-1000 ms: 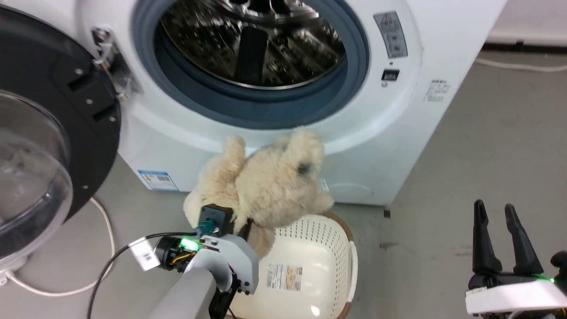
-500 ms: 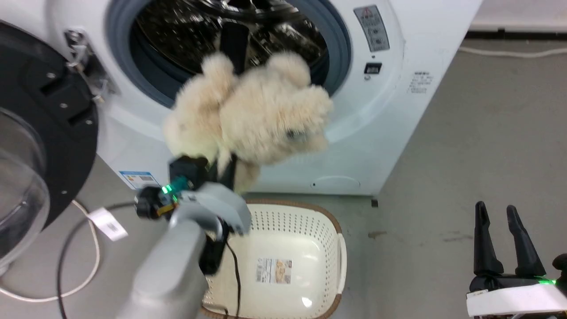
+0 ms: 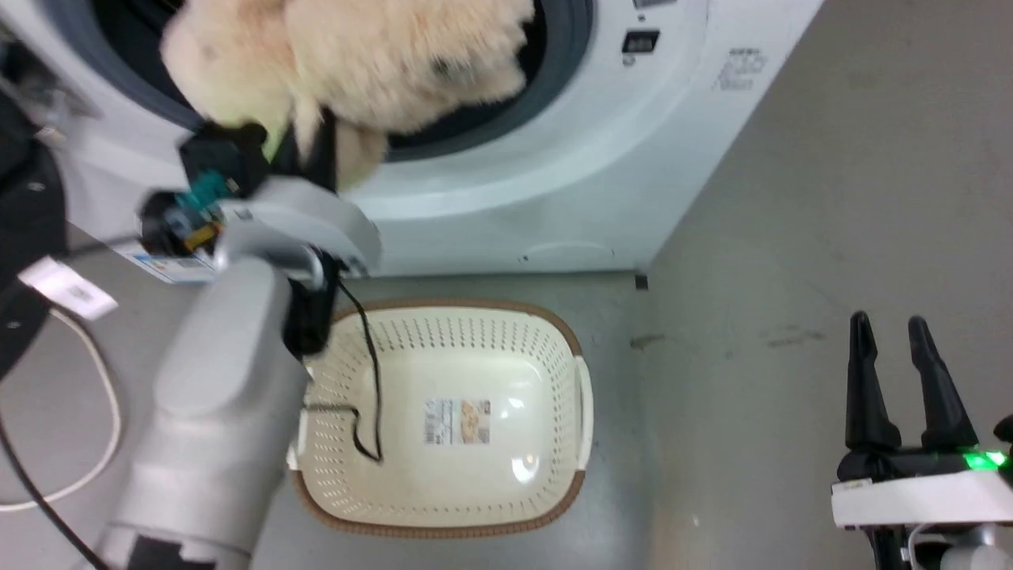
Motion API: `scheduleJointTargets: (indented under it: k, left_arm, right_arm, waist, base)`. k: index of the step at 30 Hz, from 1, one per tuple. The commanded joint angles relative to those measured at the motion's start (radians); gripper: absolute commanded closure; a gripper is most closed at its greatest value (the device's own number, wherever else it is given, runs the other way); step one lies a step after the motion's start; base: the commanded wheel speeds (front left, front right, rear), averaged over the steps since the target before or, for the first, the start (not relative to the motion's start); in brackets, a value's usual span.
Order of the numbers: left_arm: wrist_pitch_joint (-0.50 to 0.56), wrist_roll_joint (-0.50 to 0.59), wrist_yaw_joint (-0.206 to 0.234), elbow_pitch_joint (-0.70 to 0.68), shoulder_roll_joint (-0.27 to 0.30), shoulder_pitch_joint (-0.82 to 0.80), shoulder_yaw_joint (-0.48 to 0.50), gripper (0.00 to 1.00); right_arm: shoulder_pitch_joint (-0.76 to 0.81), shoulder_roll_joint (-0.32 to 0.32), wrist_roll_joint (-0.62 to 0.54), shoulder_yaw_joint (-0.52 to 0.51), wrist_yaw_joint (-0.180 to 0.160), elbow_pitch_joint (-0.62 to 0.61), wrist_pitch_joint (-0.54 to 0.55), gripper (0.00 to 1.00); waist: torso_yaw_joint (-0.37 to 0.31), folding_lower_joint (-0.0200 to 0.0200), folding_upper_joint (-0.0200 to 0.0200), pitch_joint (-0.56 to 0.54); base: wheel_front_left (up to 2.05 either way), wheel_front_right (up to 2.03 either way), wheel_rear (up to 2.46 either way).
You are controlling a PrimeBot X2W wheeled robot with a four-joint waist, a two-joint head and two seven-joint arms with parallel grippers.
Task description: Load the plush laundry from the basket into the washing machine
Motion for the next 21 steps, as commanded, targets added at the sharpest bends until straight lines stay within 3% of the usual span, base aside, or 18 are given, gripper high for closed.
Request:
scheduleJointTargets:
  k: [1, 21]
  left_arm:
    - [-0.013, 0.011, -0.008, 0.009, 0.016, -0.055, 0.016, 1.00]
    - [0.008, 0.068, -0.032, 0.174, 0.173, -0.479, 0.055, 1.00]
  right_arm:
    - [-0.023, 0.000, -0.007, 0.004, -0.001, -0.010, -0.004, 0.00]
    - [-0.100, 0.000, 0.022, 0.052, -0.001, -0.077, -0.004, 0.00]
  waist:
    - [-0.032, -0.0001, -0.0001, 0.056]
    - [-0.131, -0.0001, -0.0001, 0.308]
  base:
    - [0.00, 0.00, 0.00]
    - [0.00, 0.00, 0.00]
